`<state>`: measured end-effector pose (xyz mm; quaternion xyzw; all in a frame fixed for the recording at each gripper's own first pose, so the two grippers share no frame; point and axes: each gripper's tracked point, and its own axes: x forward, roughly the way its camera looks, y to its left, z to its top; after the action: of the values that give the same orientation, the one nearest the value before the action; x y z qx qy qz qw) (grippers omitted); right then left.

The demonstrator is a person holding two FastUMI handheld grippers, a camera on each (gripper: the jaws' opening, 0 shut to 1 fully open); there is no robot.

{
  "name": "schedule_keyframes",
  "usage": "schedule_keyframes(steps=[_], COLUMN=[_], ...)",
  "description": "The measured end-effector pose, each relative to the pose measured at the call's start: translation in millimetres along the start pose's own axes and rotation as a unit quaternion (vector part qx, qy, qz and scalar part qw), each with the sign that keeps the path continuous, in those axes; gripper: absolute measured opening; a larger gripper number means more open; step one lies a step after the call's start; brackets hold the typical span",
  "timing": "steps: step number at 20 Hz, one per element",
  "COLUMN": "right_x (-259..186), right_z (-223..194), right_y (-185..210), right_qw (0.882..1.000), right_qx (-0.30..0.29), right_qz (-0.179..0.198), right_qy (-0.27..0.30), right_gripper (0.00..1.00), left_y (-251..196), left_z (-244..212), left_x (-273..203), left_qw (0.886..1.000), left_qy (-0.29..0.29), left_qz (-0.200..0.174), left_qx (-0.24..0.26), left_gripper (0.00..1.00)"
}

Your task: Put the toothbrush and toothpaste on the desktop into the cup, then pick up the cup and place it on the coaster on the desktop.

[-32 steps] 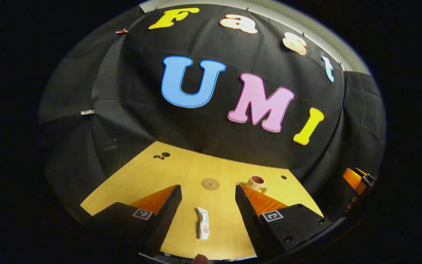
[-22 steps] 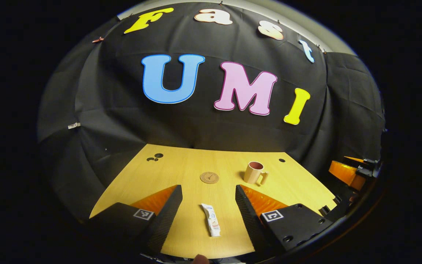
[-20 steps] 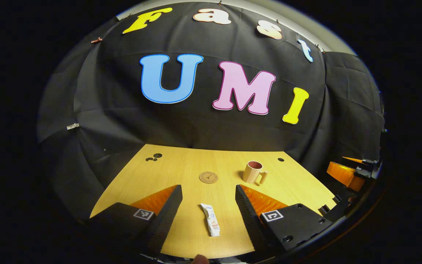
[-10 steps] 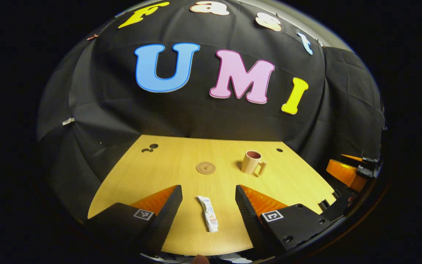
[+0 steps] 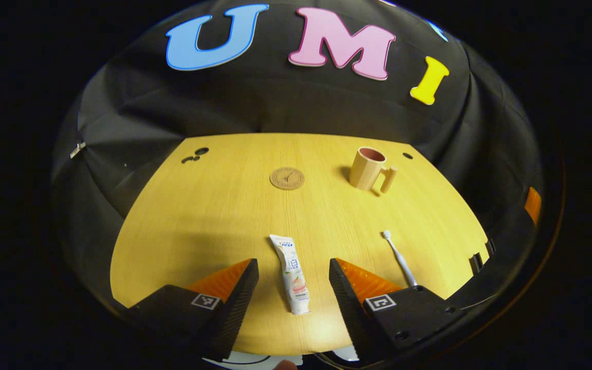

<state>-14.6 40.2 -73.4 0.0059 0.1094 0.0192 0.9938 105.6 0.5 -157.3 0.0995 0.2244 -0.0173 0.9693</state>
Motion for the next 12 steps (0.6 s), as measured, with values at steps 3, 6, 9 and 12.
schedule_keyframes(steps=[3,6,9,12], right_x=[-2,-3,-3,-1], right_z=[-7,-13,-18,-24], right_y=[-9,-18,-26,-29], right_qw=[1.000,1.000,0.999,0.999], right_qx=[0.002,0.005,0.007,0.012], right_qz=[-0.007,-0.016,-0.022,-0.025], right_qy=[0.012,0.024,0.034,0.046], right_gripper=[0.97,0.97,0.97,0.98], left_y=[3,9,8,10], left_z=[-15,-27,-34,-38], left_x=[30,53,67,78], left_qw=[0.999,0.997,0.995,0.993], left_qy=[0.038,0.070,0.096,0.113], left_qz=[0.009,0.024,0.029,0.038], left_qx=[-0.016,-0.010,-0.008,0.004], left_gripper=[0.84,0.84,0.83,0.83])
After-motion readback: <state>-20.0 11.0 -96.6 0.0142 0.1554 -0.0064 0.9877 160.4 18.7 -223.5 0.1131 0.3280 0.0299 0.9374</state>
